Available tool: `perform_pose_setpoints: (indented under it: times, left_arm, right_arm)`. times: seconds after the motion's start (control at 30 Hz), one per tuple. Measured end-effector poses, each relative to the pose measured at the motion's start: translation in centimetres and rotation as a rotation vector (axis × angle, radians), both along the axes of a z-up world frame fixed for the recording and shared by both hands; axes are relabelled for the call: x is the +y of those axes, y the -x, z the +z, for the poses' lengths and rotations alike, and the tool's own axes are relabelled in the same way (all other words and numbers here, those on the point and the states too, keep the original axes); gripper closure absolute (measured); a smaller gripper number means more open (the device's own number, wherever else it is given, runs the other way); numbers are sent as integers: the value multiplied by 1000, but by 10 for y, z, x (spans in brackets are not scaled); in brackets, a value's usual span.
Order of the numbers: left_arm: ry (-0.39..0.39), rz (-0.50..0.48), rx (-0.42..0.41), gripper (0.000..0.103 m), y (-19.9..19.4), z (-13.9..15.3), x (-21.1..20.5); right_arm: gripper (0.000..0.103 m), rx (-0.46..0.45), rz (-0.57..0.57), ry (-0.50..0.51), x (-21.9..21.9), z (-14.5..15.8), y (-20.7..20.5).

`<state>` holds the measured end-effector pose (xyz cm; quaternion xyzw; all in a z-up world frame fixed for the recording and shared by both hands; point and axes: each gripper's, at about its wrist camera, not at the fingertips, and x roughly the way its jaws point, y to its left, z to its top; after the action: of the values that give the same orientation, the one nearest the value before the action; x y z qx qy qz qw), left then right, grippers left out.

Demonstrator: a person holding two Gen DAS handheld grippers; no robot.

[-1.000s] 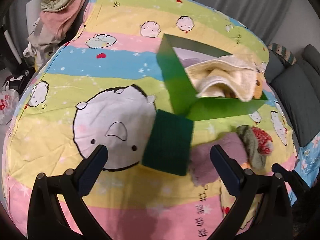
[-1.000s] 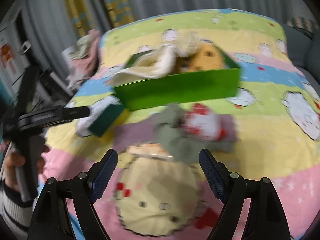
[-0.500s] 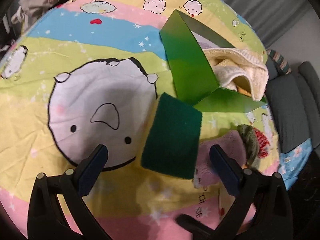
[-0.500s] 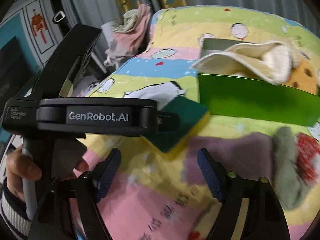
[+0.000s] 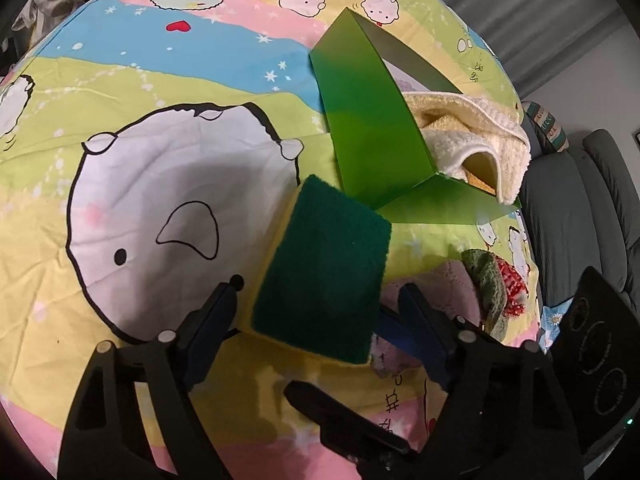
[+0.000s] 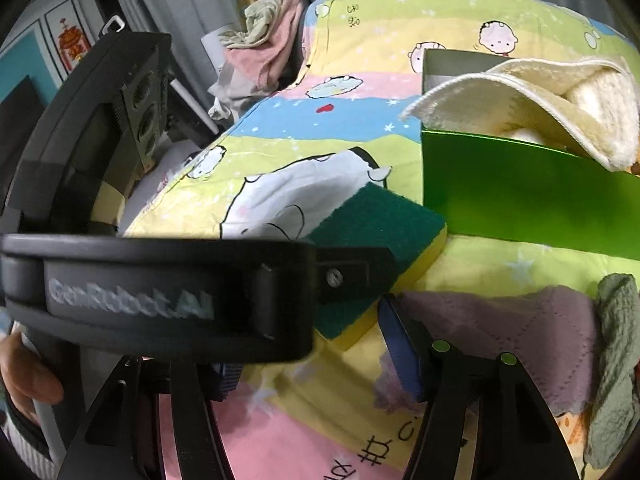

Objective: Organize soft objects
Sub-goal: 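Grasp the sponge with the right gripper and lift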

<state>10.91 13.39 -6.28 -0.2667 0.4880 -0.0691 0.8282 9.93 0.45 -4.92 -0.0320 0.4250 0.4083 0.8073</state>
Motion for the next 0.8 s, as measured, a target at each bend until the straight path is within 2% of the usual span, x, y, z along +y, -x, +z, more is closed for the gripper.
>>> perform_pose_setpoints:
  times: [0.13,0.2,0.27,0.33,0.37,0.4,0.43,0.63,0.8]
  left_arm:
    - [4,10,0,33,1,-1,4]
    - [11,16,0,36,1,-3,6]
    - [11,17,-3,47,1,-4,8]
    - [5,29,-2,50,1,-5,10]
    - [8,31,-3,52,2,-5,12]
    - [7,33,-1,52,2,-5,12]
    - [3,33,-2,53,2,-5,12]
    - [-34,25,-19,53,7,4,5]
    - [-73,7,-93,53,22,31,-2]
  right_arm:
    - [39,-16,15,12,4,0,2]
    - [39,14,-2,43,8,-7,-5]
    - [39,15,-4,37,10,-7,-6]
    - [39,10,-6,37,10,-7,-6]
    - [43,9,-9,40,11,-8,-7]
    - [52,6,-18,48,10,-8,-7]
    - [56,3,-33,58,10,-9,-9]
    - [59,-13,-43,48,5,-4,-3]
    - [59,-70,-47,10,-3,19,10]
